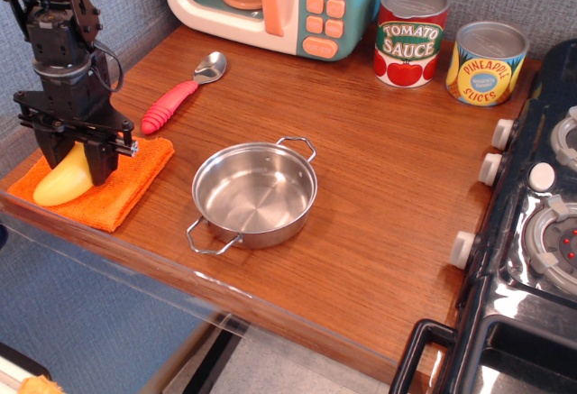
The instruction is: Put the banana inside the pot.
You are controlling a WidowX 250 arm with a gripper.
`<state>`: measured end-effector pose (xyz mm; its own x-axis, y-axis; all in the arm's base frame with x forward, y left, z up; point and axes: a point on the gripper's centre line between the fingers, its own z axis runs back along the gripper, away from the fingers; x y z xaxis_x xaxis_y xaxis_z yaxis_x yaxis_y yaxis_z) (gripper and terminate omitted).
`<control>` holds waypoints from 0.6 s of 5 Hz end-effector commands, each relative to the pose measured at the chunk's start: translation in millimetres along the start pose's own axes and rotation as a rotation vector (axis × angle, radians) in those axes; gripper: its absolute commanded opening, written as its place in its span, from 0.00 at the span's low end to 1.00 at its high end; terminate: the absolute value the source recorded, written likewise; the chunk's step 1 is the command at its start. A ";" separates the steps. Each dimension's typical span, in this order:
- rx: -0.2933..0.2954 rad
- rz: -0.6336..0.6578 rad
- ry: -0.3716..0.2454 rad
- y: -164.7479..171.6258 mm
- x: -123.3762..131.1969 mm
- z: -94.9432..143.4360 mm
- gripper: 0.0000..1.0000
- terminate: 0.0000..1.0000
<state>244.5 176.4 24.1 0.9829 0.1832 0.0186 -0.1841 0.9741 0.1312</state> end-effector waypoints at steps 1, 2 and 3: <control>0.003 -0.032 -0.131 -10.0 6.8 45.4 0.00 0.00; -0.029 -0.073 -0.200 -30.6 12.6 74.6 0.00 0.00; -0.099 -0.219 -0.248 -80.1 24.9 91.1 0.00 0.00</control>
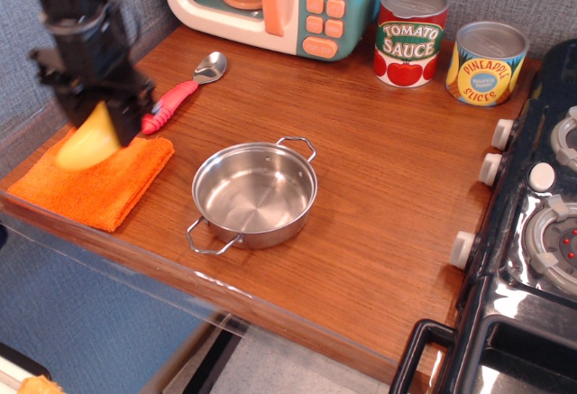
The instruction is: Put the banana inside the pot.
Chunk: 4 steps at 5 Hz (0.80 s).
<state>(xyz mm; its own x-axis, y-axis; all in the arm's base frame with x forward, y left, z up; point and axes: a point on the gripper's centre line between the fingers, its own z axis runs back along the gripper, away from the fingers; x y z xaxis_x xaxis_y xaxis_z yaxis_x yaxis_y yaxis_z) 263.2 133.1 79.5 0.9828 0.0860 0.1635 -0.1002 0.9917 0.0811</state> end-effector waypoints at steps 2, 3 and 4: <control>-0.112 -0.357 -0.065 -119.4 29.8 8.5 0.00 0.00; -0.108 -0.362 -0.032 -127.7 30.5 -3.0 0.00 0.00; -0.097 -0.351 0.003 -124.2 28.7 -10.6 1.00 0.00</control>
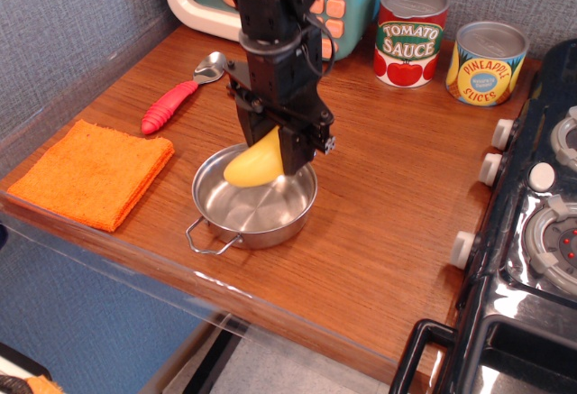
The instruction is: Put the banana inside the pot.
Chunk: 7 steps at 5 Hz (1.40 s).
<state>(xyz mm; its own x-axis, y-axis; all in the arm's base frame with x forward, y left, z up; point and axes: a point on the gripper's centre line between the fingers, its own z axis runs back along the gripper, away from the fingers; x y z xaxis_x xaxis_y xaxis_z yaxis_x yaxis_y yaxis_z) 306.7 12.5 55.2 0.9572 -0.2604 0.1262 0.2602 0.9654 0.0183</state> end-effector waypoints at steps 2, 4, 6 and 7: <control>0.010 0.039 -0.006 10.4 -4.7 12.2 1.00 0.00; 0.025 0.074 -0.050 11.7 -12.8 57.2 1.00 0.00; 0.085 0.182 -0.023 29.9 -36.7 70.9 1.00 0.00; 0.067 0.187 0.017 35.2 -42.1 61.1 1.00 0.00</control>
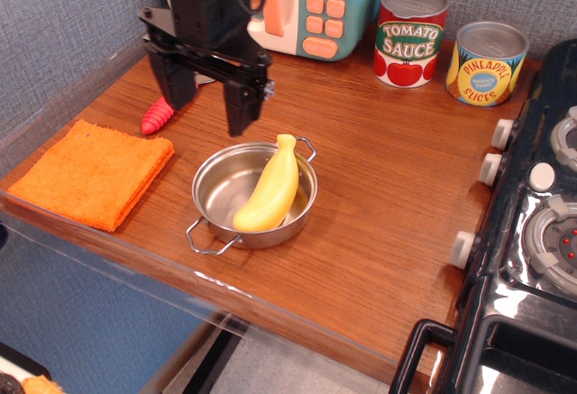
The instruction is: Put the banana inside the pot.
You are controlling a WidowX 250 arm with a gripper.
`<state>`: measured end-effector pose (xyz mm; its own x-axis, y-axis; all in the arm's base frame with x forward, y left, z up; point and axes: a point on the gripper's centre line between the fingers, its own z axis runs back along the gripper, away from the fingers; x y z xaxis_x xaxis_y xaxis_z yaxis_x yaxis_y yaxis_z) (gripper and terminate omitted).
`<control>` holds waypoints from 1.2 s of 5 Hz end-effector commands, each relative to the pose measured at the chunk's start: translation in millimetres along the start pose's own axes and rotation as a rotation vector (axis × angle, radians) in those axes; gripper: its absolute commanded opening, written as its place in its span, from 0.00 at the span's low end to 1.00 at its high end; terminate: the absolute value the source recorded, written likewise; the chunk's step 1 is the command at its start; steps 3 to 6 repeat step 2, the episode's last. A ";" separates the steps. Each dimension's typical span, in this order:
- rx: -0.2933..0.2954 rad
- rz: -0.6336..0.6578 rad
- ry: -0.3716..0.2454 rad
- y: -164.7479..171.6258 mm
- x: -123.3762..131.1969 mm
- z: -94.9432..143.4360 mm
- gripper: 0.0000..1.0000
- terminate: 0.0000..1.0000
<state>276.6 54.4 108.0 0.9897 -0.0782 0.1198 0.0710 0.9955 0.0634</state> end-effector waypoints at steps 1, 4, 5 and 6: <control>-0.001 0.002 0.003 3.6 -8.7 4.0 1.00 0.00; -0.001 0.002 0.003 3.6 -8.7 4.0 1.00 1.00; -0.001 0.002 0.003 3.6 -8.7 4.0 1.00 1.00; -0.001 0.002 0.003 3.6 -8.7 4.0 1.00 1.00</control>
